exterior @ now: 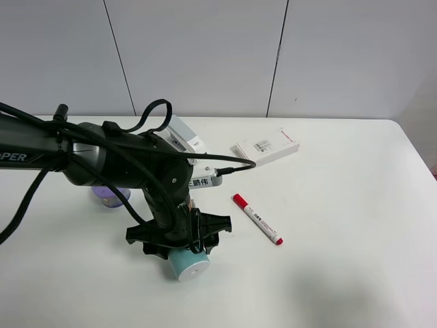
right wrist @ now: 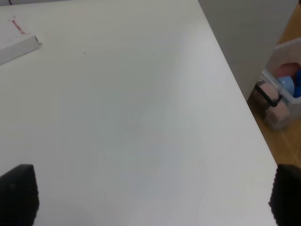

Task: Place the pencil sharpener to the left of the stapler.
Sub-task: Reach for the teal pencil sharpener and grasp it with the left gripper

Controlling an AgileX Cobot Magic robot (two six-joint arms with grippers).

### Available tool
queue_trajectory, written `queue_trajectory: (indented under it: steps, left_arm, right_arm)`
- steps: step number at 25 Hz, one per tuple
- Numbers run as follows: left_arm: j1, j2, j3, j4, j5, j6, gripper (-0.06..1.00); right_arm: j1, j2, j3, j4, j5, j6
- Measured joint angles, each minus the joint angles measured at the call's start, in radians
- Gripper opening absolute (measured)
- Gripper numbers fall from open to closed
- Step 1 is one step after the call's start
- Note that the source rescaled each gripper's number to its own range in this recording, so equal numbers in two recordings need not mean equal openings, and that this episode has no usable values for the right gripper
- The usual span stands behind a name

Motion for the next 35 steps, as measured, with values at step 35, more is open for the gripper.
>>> queue_trajectory:
  steps: [35]
  left_arm:
    - [0.0,-0.06,0.0,0.007,0.05,0.057,0.02]
  right_arm:
    - [0.0,0.0,0.0,0.0,0.0,0.0]
